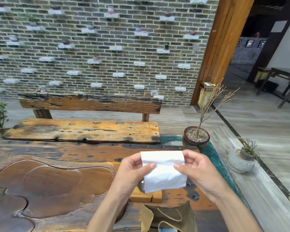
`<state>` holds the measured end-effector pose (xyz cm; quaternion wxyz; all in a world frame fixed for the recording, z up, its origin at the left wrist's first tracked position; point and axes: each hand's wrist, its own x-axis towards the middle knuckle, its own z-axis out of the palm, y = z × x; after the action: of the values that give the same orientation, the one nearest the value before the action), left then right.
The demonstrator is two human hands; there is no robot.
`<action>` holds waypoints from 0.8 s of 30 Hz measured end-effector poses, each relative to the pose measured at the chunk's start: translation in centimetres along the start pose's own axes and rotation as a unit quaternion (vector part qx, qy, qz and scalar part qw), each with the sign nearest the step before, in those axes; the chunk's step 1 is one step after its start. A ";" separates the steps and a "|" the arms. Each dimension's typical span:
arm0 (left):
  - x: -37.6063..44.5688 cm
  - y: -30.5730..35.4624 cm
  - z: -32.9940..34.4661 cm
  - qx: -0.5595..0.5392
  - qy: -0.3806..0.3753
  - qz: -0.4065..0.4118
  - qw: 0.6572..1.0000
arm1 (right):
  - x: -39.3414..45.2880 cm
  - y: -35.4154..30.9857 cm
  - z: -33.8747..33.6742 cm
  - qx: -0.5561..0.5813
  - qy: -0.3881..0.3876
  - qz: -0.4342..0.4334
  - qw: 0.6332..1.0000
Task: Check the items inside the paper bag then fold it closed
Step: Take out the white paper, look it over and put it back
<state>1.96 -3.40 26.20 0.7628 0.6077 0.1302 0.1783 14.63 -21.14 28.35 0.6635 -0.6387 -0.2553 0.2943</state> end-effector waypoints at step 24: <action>0.1 1.5 -0.9 0.053 0.020 0.080 0.995 | -0.4 -1.0 0.2 -0.040 0.053 -0.090 0.994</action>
<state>1.46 -2.25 27.49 0.7098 0.6523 0.1058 0.2440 14.27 -21.32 29.36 0.6739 -0.6538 -0.2876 0.1887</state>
